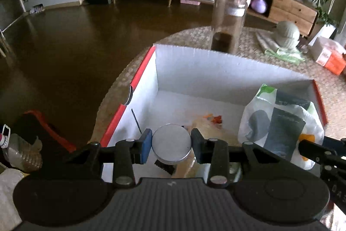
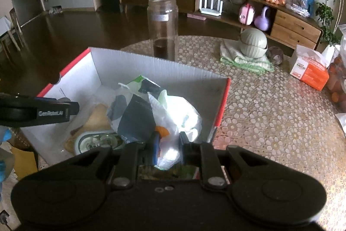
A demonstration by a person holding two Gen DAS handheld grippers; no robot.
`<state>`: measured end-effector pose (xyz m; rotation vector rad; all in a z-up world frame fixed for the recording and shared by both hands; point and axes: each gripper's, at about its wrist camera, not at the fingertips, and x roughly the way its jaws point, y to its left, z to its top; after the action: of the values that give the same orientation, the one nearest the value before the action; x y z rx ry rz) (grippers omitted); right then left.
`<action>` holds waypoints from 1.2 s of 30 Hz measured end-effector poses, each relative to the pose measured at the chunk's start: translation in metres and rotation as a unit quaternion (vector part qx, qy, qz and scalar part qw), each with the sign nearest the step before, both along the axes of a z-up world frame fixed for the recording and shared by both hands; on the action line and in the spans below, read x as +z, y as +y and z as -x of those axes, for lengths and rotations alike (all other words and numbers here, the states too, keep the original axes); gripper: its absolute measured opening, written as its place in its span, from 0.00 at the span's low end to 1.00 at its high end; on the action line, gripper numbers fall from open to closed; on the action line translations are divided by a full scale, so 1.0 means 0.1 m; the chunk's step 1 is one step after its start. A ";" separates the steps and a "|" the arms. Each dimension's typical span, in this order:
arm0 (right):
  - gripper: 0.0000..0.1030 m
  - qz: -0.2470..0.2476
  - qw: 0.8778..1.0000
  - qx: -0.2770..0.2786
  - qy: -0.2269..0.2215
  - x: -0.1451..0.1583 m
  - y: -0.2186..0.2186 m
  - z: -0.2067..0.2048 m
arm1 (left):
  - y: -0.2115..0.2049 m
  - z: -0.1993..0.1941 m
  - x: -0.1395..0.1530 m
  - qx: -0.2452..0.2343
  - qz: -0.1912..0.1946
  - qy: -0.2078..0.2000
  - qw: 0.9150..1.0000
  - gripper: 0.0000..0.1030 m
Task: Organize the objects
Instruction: 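Open the left tool to drop the grey tin into the box, then open the right tool to drop the white plastic bag into the box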
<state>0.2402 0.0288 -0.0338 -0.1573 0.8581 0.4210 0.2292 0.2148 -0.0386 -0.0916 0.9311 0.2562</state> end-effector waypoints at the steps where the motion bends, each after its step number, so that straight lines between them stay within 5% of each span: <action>1: 0.17 0.003 1.000 0.001 0.000 -0.02 0.02 -0.01 | 0.02 -0.02 -0.03 0.002 0.000 0.004 1.000 0.37; 18: 0.26 0.010 1.000 0.017 0.019 -0.10 0.00 0.02 | 0.05 -0.14 -0.23 0.001 0.002 0.037 0.999 0.38; 22: 0.28 0.005 0.999 0.026 0.022 -0.07 -0.04 0.07 | 0.04 -0.08 -0.20 -0.004 0.001 0.029 1.000 0.67; 36: 0.34 -0.010 0.998 0.058 0.006 0.16 -0.15 0.33 | -0.10 0.27 0.07 -0.011 0.003 -0.005 1.000 0.68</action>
<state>0.2071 0.0140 -0.0181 -0.1876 0.8582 0.5399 0.2022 0.2050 -0.0320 -0.0882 0.9225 0.2322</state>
